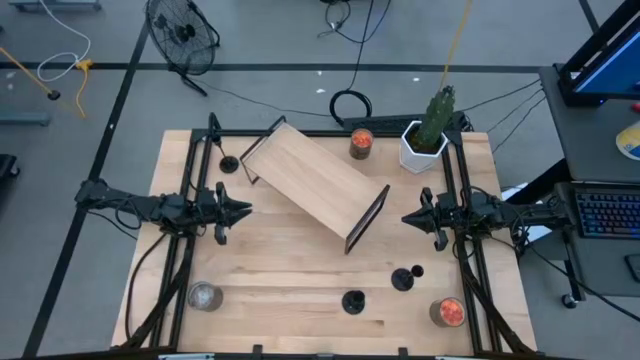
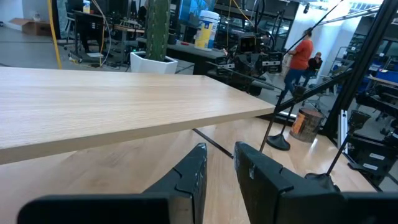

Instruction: Pick & Place candle stick holders

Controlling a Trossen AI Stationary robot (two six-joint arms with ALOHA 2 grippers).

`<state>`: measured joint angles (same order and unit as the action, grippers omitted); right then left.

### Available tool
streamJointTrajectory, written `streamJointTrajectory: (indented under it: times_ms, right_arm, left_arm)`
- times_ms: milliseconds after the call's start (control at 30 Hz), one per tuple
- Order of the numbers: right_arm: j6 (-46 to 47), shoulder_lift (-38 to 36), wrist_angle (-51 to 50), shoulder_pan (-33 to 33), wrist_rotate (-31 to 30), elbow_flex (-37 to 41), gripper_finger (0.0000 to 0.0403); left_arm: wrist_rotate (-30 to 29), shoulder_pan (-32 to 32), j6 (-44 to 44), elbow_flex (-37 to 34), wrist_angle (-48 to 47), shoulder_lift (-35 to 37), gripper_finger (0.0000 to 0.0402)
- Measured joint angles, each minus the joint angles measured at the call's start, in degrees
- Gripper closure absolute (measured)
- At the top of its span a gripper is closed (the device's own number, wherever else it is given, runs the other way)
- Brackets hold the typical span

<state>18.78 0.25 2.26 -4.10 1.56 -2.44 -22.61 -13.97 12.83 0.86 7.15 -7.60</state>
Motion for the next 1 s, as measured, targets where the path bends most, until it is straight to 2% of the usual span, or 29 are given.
streamJointTrajectory:
  times_ms: [233,567,800,1000]
  right_arm:
    - [0.0,0.0,0.3,0.0,-2.9,0.0,0.0403]
    - [0.0,0.0,0.3,0.0,-2.9,0.0,0.0403]
    - [2.5,0.0,0.5,0.0,-3.3,0.0,0.0403]
    - [3.0,0.0,0.5,0.0,-3.3,0.0,0.0403]
  left_arm:
    - [0.0,0.0,0.0,0.0,0.0,0.0,0.0314]
    - [0.0,0.0,0.0,0.0,0.0,0.0,0.0314]
    - [-14.1,0.2,-9.3,0.0,1.8,0.0,0.0314]
    - [-18.4,0.3,-9.1,0.0,8.7,0.0,0.0314]
